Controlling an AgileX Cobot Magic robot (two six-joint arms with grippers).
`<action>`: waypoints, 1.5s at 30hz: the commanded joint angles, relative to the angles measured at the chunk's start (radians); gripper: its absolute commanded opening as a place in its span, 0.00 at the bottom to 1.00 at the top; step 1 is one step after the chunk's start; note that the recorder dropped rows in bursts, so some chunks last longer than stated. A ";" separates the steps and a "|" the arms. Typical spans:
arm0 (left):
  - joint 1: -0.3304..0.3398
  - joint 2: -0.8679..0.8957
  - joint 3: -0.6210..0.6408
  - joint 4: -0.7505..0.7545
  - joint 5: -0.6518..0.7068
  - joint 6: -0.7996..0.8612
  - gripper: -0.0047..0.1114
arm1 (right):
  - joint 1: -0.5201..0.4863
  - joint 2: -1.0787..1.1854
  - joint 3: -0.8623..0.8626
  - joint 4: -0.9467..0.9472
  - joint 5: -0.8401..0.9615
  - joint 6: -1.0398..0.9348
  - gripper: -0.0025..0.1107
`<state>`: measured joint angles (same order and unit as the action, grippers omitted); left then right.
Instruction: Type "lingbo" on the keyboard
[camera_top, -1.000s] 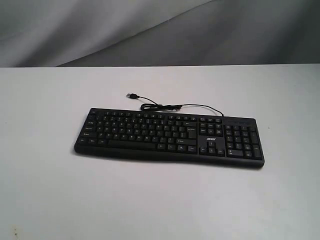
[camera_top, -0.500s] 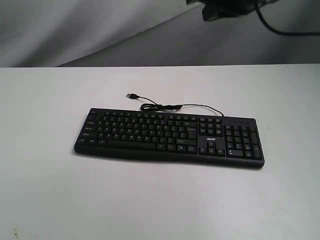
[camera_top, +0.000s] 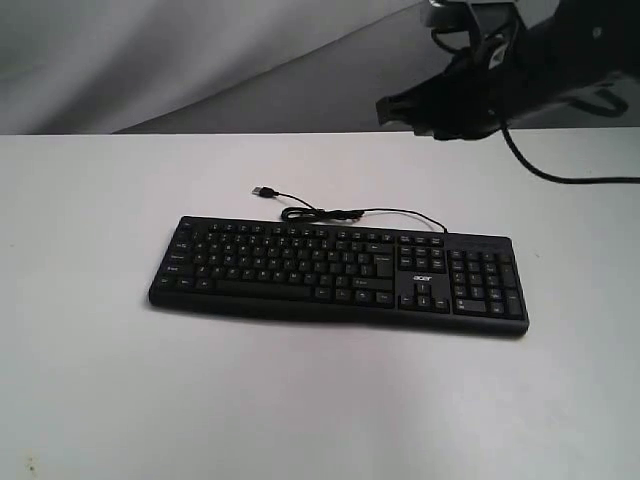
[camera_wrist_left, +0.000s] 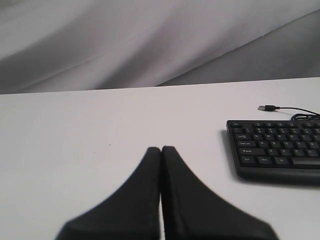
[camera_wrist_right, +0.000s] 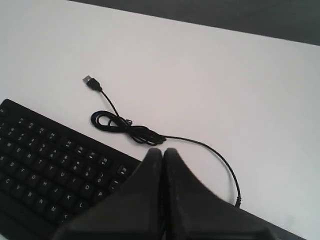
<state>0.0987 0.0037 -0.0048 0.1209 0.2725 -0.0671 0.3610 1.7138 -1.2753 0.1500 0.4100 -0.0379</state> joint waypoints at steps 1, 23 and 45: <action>0.001 -0.004 0.005 -0.004 -0.007 -0.002 0.04 | -0.001 -0.146 0.136 -0.030 -0.145 0.002 0.02; 0.001 -0.004 0.005 -0.004 -0.007 -0.002 0.04 | -0.434 -1.400 0.897 -0.218 -0.307 0.004 0.02; 0.001 -0.004 0.005 -0.004 -0.007 -0.002 0.04 | -0.442 -1.714 1.275 -0.218 -0.186 0.095 0.02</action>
<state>0.0987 0.0037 -0.0048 0.1209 0.2725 -0.0671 -0.0720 0.0070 -0.0078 -0.0576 0.1814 0.0567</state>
